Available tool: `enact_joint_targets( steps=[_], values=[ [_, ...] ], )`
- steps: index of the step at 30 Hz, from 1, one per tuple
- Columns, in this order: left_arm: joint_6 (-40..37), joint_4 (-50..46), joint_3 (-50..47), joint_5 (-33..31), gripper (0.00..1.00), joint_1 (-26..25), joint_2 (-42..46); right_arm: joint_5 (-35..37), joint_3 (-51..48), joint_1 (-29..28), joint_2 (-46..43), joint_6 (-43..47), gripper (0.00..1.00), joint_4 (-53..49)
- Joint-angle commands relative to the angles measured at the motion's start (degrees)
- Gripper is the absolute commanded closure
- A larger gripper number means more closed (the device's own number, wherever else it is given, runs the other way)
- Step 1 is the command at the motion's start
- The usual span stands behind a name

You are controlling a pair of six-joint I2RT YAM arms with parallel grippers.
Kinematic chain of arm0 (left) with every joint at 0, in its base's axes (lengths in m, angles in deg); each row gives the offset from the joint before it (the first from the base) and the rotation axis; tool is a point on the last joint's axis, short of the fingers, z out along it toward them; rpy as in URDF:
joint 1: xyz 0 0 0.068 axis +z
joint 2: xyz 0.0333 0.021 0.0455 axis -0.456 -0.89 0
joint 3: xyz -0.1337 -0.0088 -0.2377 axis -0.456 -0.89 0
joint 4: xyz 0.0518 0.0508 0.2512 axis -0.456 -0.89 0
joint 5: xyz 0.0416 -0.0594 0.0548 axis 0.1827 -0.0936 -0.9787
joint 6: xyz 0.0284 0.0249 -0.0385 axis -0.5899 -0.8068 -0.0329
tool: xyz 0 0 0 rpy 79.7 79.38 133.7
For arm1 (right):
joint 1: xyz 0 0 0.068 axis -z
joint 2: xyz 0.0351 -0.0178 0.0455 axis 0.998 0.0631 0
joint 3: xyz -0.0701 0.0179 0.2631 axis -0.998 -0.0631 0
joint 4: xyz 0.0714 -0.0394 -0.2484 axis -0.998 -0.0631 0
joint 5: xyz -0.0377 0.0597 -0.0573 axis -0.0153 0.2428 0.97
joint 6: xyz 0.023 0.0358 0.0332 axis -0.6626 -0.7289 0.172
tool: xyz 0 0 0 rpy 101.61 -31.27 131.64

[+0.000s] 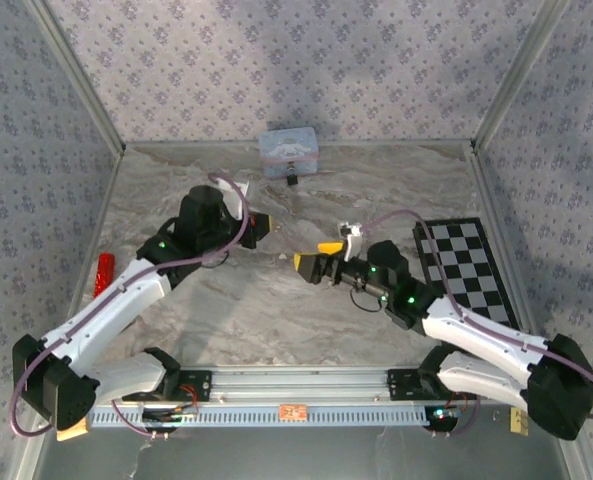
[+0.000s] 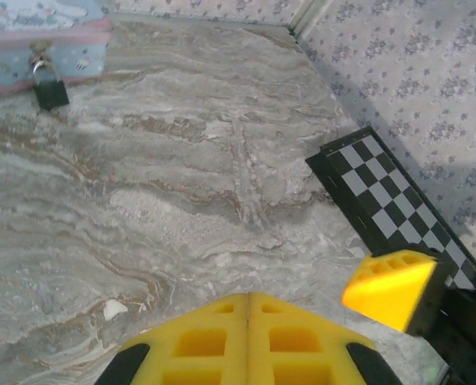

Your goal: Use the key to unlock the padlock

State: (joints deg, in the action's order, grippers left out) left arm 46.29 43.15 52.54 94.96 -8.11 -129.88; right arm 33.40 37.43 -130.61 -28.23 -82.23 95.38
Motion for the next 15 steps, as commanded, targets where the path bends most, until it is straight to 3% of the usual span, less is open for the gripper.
enact_joint_targets(
  steps=[1,2,5,11,15],
  values=[
    [-6.9,-12.2,4.9,5.6,1.0,-0.6,-2.7,-12.6,-1.4,5.1,0.1,6.0,0.11,9.5],
    [-8.1,-13.0,5.6,6.8,1.0,-1.3,-2.8,-15.0,-1.7,5.5,0.6,5.8,0.15,12.1],
    [-10.8,-13.4,6.4,9.1,1.0,-3.3,-2.6,-18.4,-2.8,5.4,1.3,5.2,0.16,19.1],
    [-13.8,-12.9,7.4,12.6,1.0,-5.5,-3.1,-23.6,-2.1,5.8,2.8,6.9,0.2,20.8],
    [-14.1,-12.4,8.0,14.5,1.0,-5.5,-3.4,-26.5,-1.4,5.9,5.6,4.5,0.39,24.5]
  ],
)
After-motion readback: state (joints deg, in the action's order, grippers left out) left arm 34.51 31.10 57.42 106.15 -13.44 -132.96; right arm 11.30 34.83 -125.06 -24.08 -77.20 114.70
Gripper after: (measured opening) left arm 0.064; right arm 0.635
